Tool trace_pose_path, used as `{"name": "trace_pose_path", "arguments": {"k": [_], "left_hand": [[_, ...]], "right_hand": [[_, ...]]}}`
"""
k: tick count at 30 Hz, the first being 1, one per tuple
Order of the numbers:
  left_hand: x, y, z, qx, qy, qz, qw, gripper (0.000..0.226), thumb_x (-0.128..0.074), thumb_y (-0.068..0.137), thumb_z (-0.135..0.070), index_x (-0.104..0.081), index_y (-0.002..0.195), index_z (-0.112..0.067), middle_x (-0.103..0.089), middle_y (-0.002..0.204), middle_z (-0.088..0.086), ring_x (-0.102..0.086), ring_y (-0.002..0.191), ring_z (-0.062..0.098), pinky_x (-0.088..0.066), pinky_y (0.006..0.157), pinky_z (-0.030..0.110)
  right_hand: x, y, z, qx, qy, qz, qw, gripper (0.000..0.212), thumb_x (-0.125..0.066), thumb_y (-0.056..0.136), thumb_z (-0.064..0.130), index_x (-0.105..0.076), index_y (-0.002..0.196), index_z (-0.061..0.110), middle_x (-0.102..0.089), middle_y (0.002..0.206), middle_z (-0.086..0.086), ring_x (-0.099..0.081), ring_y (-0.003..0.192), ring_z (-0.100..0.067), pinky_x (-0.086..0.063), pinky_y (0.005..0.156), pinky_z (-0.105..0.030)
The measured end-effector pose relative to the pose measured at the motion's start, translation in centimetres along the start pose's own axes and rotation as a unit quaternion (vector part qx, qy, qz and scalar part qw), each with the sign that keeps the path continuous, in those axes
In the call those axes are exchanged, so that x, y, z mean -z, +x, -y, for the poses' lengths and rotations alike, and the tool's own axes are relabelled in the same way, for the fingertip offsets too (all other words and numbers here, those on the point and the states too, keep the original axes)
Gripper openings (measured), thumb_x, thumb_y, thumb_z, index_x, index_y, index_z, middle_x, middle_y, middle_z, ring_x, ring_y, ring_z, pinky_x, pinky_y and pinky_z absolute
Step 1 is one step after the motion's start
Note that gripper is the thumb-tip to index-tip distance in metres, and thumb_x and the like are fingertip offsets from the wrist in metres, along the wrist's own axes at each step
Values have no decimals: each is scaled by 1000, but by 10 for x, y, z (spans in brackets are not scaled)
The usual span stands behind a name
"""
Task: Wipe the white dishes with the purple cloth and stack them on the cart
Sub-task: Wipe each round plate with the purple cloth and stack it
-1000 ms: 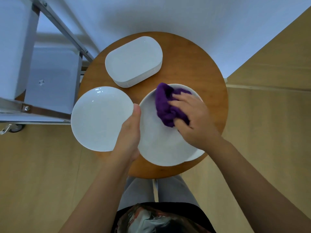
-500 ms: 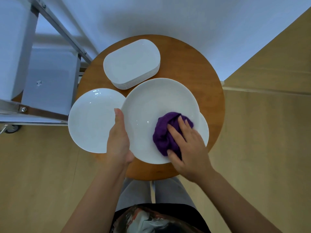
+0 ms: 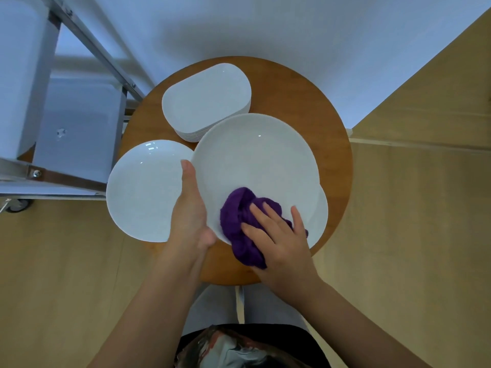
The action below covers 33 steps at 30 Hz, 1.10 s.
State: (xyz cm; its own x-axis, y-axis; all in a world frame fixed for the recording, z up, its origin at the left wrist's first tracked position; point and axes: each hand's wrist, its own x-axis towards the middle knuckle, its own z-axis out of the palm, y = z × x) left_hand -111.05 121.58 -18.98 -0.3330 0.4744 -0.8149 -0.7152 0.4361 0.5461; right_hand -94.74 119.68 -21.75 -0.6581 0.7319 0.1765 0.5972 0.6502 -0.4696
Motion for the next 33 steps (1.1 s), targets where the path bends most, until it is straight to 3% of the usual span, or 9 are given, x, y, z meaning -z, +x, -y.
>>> {"name": "trace_pose_path", "arguments": {"k": [2, 5, 8, 14, 18, 24, 26, 29, 33], "left_hand": [[9, 4, -16, -18, 74, -12, 997, 55, -47, 79, -71, -54, 122, -37, -66, 114, 3, -63, 103, 29, -56, 80, 51], [18, 7, -39, -33, 194, -30, 980, 46, -53, 75, -71, -55, 110, -41, -63, 104, -1, -59, 95, 24, -52, 58, 37], [21, 10, -49, -19, 271, -14, 962, 33, -49, 80, -70, -54, 93, -40, -61, 98, -2, -56, 91, 21, -45, 60, 36], [27, 14, -58, 36, 347, 36, 936, 38, -53, 71, -70, -57, 90, -37, -64, 90, 1, -59, 88, 23, -47, 66, 38], [33, 15, -70, 55, 279, 53, 957, 45, -61, 66, -64, -62, 99, -32, -71, 86, 1, -64, 85, 22, -49, 63, 37], [26, 0, -57, 11, 38, 187, 982, 54, -57, 81, -40, -55, 130, -17, -66, 108, 6, -66, 96, 23, -57, 71, 36], [11, -11, -30, -25, 21, 101, 994, 42, -59, 86, -28, -53, 127, -21, -66, 108, 3, -66, 96, 21, -58, 70, 35], [-2, -19, 4, -104, 58, -93, 989, 32, -50, 95, -39, -44, 126, -39, -57, 117, -4, -57, 104, 21, -56, 83, 41], [1, -14, 1, -88, 40, -102, 990, 21, -42, 96, -50, -53, 111, -40, -59, 111, -4, -57, 103, 21, -53, 89, 45]], "right_hand": [[3, -10, -17, 26, -29, -21, 999, 47, -87, 60, 23, -71, 102, 10, -67, 114, -13, -63, 107, -33, -31, 95, -66], [4, -21, -37, 84, -60, -24, 994, 41, -85, 64, 20, -69, 102, 13, -69, 109, -11, -65, 104, -31, -38, 94, -62], [3, -22, -50, 156, -67, 20, 985, 50, -80, 70, 20, -54, 113, 18, -66, 117, -9, -61, 111, -29, -34, 100, -56], [16, -6, -72, 241, -91, 107, 960, 63, -81, 69, 25, -51, 124, 20, -60, 127, -9, -56, 118, -28, -30, 104, -51], [25, -1, -58, 247, -58, 43, 966, 21, -65, 84, 22, -72, 102, 14, -70, 108, -7, -66, 102, -25, -43, 95, -40], [29, 18, -24, 146, -3, -40, 988, 25, -64, 81, 27, -72, 89, 4, -72, 79, -7, -69, 72, -22, -55, 65, -30], [24, 23, -17, 111, -24, -64, 991, 20, -71, 77, 22, -74, 85, 3, -72, 76, -7, -69, 70, -22, -55, 63, -32], [17, 18, -9, 69, -24, -60, 996, 30, -86, 64, 18, -74, 88, 4, -73, 82, -7, -70, 76, -23, -55, 68, -33], [9, 10, 0, 60, 27, -10, 998, 49, -83, 65, 24, -68, 109, 8, -70, 108, -8, -65, 104, -26, -48, 88, -34]]}}
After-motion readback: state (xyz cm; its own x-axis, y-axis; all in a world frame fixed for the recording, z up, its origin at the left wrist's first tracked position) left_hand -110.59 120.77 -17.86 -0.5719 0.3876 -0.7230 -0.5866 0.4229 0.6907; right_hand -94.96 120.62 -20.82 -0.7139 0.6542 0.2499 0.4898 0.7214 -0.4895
